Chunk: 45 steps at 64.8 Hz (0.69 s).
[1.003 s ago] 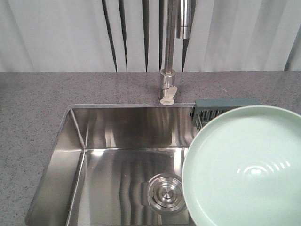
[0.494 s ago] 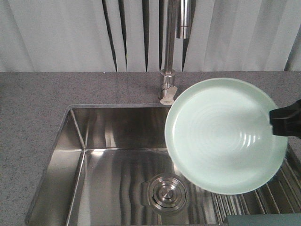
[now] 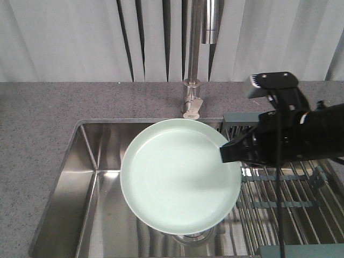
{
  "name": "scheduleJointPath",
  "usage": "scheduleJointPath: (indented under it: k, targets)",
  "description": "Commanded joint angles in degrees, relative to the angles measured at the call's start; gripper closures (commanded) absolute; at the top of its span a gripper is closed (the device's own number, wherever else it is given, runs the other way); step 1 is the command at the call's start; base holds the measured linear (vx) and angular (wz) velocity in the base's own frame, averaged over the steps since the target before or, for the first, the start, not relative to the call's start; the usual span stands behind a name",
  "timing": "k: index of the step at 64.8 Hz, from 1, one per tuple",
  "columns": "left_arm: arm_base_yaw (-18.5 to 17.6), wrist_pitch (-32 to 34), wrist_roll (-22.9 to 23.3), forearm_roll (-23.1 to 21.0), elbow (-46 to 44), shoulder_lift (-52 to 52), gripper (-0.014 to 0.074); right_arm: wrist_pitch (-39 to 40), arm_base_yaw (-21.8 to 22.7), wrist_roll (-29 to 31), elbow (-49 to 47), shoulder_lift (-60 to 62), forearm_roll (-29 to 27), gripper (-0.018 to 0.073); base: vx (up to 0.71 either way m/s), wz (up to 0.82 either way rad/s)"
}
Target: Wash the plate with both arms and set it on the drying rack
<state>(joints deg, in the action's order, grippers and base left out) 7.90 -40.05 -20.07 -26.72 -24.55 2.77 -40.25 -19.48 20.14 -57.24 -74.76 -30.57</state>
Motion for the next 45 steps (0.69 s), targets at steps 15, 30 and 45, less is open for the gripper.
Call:
scheduleJointPath:
  k: [15, 30, 45]
  targets:
    - [-0.28, 3.31, 0.12, -1.13, -1.26, 0.85, 0.0603, 13.20, 1.76, -4.67, -7.18, -8.49, -0.14, 0.0561, 0.00, 0.00]
    - [-0.28, 2.96, 0.12, -1.13, -1.26, 0.85, 0.0603, 1.45, 10.33, 0.05, -6.70, -6.75, 4.47, 0.0561, 0.00, 0.00]
    - [-0.28, 2.91, 0.12, -1.07, -1.26, 0.85, 0.0603, -6.14, 8.55, 3.57, -3.25, -0.89, -0.35, 0.0561, 0.00, 0.00]
